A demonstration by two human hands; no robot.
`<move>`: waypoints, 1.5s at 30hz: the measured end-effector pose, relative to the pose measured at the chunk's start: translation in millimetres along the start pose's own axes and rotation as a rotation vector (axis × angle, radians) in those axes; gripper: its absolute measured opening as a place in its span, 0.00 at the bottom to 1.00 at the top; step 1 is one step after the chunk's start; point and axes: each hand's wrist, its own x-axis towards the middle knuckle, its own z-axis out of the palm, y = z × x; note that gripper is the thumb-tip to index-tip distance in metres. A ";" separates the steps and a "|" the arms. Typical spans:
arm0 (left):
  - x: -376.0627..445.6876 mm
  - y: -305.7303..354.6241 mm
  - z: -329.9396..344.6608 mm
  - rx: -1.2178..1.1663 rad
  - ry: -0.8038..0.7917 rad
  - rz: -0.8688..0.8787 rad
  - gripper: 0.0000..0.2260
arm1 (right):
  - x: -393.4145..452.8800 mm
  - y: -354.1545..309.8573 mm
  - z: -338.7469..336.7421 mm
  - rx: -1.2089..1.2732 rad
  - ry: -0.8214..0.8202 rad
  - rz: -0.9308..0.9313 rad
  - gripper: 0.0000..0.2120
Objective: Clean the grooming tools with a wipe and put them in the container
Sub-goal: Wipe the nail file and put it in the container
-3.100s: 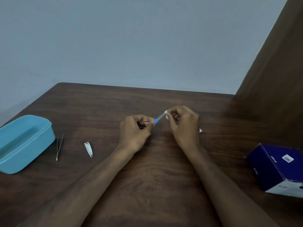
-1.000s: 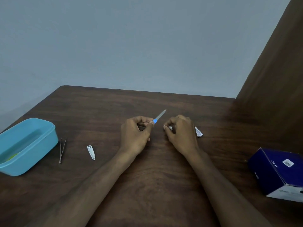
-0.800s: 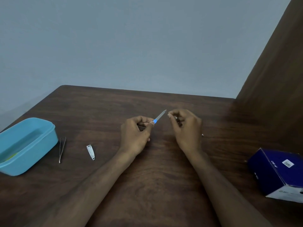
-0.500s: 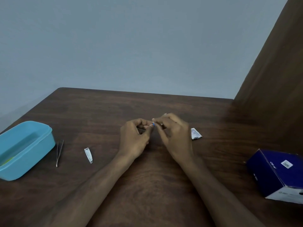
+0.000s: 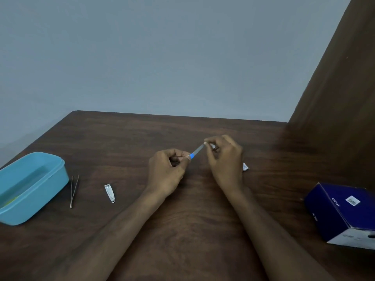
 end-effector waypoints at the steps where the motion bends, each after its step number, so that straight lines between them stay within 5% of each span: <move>1: -0.3 -0.4 0.0 0.003 -0.001 0.001 0.03 | 0.3 1.4 -2.5 -0.007 0.031 0.026 0.04; 6: 0.6 -1.1 0.6 -0.003 0.010 0.010 0.03 | -13.6 -22.9 -4.9 0.071 -0.143 -0.175 0.05; 11: 1.4 -2.4 0.7 -0.007 0.000 -0.017 0.03 | 1.7 -0.8 -5.9 0.024 0.025 0.091 0.05; 18: 1.7 -2.4 1.2 -0.016 0.005 -0.003 0.03 | -11.4 -22.4 -9.5 0.081 -0.107 -0.104 0.05; 25: 1.1 -1.9 2.6 -0.046 -0.022 -0.021 0.03 | 1.4 -9.9 -13.1 0.069 0.080 0.161 0.04; 31: 1.4 -2.8 1.0 -0.030 -0.021 0.006 0.04 | -11.7 -30.0 -10.1 0.146 -0.151 -0.025 0.06; 37: 3.1 -6.6 3.1 -0.084 -0.035 -0.011 0.03 | 5.2 0.5 -7.6 0.105 0.086 0.373 0.11; 45: 2.5 -5.5 2.4 -0.066 -0.041 -0.001 0.03 | -2.9 -9.4 -3.6 0.539 -0.070 0.449 0.06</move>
